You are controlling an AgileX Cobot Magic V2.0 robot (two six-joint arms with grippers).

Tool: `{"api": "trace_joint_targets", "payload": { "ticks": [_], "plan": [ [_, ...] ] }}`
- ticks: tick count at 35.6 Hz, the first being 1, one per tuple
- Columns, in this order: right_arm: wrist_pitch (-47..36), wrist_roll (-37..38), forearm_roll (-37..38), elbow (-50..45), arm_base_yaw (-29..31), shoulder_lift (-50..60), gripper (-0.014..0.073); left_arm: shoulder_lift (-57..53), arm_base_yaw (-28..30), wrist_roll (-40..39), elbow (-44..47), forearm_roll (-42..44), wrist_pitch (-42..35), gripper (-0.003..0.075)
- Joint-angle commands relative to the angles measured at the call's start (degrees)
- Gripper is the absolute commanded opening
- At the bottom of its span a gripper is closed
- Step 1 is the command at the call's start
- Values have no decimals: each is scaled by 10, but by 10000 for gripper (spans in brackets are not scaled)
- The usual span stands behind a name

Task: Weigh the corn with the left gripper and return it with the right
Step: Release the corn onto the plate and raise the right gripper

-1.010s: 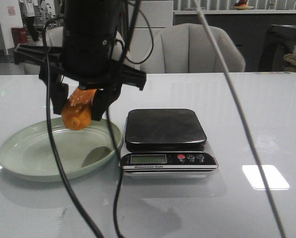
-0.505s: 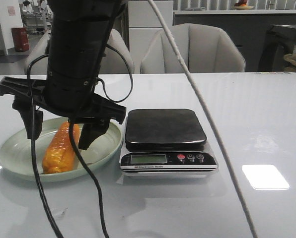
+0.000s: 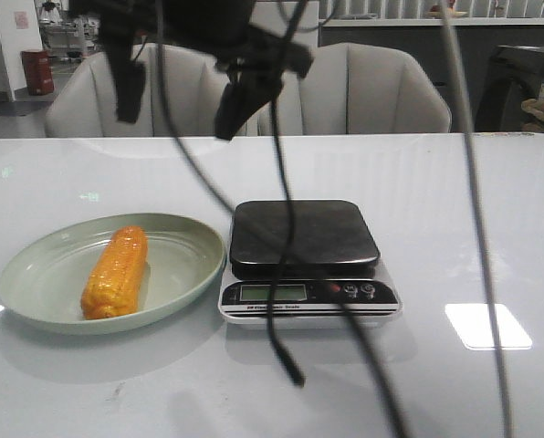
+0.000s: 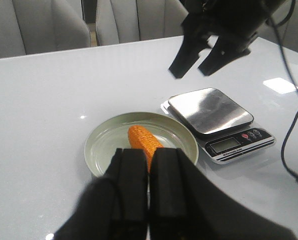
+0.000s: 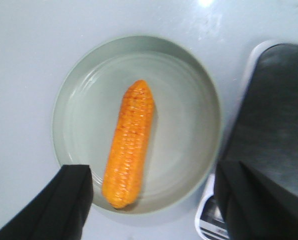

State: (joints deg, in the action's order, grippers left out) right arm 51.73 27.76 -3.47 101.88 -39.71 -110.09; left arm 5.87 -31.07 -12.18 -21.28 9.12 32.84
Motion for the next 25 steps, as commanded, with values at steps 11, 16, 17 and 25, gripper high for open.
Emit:
{"api": "trace_joint_targets", "payload": {
  "ticks": [11,16,17,25],
  "plan": [
    [193,-323,-92,-18,129,174,600,7,1,-1,-16,3,-44,124],
    [137,-350,-94,-92,132,248,600,7,1,-1,-16,3,-44,124],
    [124,-351,-94,-114,132,266,600,7,1,-1,-16,3,-44,124],
    [2,-353,-94,-286,132,392,600,7,1,-1,-16,3,-44,124]
  ]
}}
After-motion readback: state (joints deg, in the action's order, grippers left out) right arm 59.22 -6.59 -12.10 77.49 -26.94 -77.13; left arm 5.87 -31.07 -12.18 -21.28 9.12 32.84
